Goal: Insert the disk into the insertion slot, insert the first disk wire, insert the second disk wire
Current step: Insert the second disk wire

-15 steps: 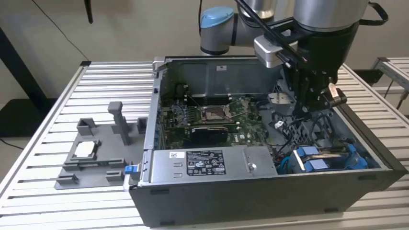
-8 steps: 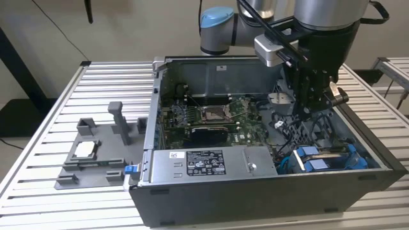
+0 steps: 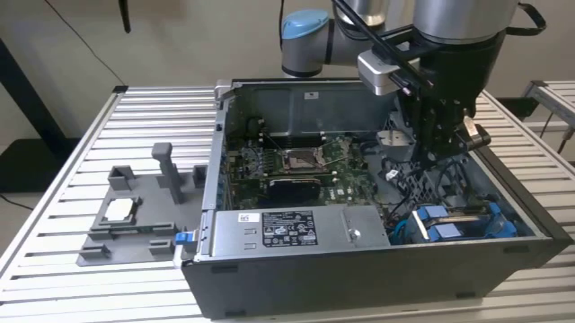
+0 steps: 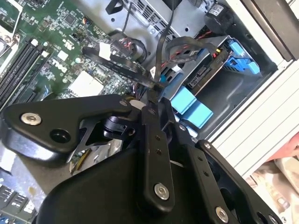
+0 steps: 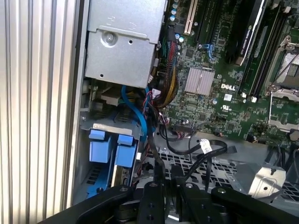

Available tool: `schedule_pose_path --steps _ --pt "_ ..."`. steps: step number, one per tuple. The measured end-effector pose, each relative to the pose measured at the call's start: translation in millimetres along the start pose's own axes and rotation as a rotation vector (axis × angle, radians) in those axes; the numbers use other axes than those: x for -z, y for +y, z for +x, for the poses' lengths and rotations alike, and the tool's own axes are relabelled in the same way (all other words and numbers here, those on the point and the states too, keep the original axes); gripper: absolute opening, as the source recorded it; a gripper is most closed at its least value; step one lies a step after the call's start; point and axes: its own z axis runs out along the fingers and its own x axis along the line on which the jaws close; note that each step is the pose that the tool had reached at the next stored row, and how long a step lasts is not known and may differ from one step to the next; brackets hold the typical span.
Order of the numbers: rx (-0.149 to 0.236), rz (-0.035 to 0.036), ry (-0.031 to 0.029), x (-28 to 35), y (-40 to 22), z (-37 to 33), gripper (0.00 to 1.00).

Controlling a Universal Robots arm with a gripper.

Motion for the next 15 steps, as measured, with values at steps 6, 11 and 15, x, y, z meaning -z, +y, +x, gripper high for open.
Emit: schedule_pose_path --steps 6,11,15 --pt "0.012 0.0000 -0.0025 -0.7 -2.8 0.5 0.22" --pt "0.018 -0.0001 -0.0034 -1.5 -3.5 0.7 0.22" --pt "0.020 -0.0001 -0.0042 -2.2 -5.1 1.2 0.20"
